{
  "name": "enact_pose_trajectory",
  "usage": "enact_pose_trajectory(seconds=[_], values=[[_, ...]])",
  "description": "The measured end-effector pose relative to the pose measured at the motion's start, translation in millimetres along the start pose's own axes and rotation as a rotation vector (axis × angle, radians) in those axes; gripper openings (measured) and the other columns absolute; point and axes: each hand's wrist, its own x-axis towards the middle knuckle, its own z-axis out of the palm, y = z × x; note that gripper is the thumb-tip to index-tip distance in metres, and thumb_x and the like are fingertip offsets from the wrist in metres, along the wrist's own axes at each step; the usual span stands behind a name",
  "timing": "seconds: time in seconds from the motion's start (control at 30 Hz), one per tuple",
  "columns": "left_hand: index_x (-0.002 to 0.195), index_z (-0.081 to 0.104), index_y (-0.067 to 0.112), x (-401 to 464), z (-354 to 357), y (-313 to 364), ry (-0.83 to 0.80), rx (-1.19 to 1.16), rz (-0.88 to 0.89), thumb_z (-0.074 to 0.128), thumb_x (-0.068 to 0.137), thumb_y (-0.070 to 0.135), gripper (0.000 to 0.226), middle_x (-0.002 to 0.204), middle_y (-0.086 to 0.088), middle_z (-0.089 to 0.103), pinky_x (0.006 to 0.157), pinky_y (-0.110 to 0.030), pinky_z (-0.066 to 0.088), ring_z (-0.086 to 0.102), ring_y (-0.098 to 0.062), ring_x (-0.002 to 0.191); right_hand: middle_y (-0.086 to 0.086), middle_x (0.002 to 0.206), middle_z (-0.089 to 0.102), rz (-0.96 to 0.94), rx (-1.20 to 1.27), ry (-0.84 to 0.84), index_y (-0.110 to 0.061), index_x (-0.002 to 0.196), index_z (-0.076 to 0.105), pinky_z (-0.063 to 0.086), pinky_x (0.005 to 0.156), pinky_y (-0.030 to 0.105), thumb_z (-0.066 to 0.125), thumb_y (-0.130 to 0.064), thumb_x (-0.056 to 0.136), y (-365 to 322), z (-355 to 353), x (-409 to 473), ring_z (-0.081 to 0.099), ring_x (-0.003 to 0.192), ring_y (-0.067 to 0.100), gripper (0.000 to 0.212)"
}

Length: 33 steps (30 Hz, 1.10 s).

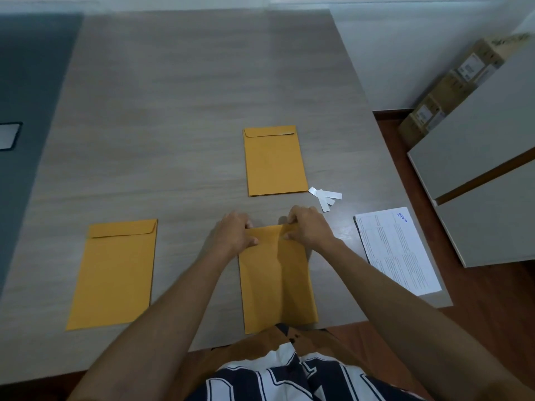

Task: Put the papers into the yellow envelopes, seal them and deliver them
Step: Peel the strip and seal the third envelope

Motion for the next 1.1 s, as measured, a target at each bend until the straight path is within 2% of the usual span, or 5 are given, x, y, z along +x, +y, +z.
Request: enact_pose_trajectory(seconds=[0.23, 0.43, 0.57, 0.77, 1.1], values=[[0.098, 0.061, 0.011, 21.4, -37.9, -0.9, -0.022, -0.588, -0.059, 0.071, 0.087, 0.005, 0.015, 0.084, -0.002, 0.062, 0.055, -0.010, 0.044, 0.059, -0.012, 0.077, -0.006, 0.088, 0.053, 0.056, 0.388, 0.120, -0.010, 0.098, 0.062, 0.037, 0.062, 0.022, 0.085, -0.018, 0.071, -6.2, -32.9, 15.4, 0.049, 0.085, 0.013, 0.037], [0.097, 0.060, 0.011, 66.4, -69.3, 15.3, 0.076, -0.819, -0.104, 0.072, 0.087, 0.004, 0.017, 0.083, -0.003, 0.066, 0.053, -0.017, 0.050, 0.064, -0.014, 0.074, 0.001, 0.098, 0.057, 0.079, 0.411, 0.230, -0.013, 0.101, 0.066, 0.038, 0.064, 0.022, 0.085, -0.022, 0.072, -18.2, -74.7, 58.1, 0.048, 0.091, 0.013, 0.036], [0.101, 0.064, 0.013, 115.8, -88.7, 26.8, 0.172, -0.821, -0.100, 0.077, 0.082, 0.005, 0.024, 0.092, -0.009, 0.068, 0.071, -0.032, 0.058, 0.067, -0.021, 0.086, 0.003, 0.105, 0.061, 0.083, 0.404, 0.280, -0.013, 0.103, 0.068, 0.036, 0.070, 0.020, 0.085, -0.022, 0.071, -22.3, -102.3, 104.7, 0.050, 0.094, 0.013, 0.037], [0.099, 0.066, 0.011, 188.5, -107.4, 43.0, 0.329, -0.717, -0.080, 0.080, 0.078, 0.004, 0.026, 0.046, 0.015, 0.047, 0.077, -0.039, 0.059, 0.047, -0.005, 0.055, 0.010, 0.117, 0.062, 0.104, 0.336, 0.328, -0.018, 0.103, 0.069, 0.043, 0.087, 0.027, 0.087, -0.024, 0.069, -22.1, -126.8, 180.7, 0.053, 0.115, 0.024, 0.039], [0.097, 0.068, 0.011, 256.9, -99.7, 47.6, 0.435, -0.544, -0.152, 0.083, 0.075, 0.012, 0.026, 0.068, 0.009, 0.059, 0.079, -0.030, 0.056, 0.059, -0.012, 0.073, 0.010, 0.124, 0.043, 0.130, 0.260, 0.280, -0.015, 0.117, 0.065, 0.042, 0.097, 0.028, 0.080, -0.020, 0.079, -17.7, -120.2, 251.8, 0.049, 0.113, 0.024, 0.041]])
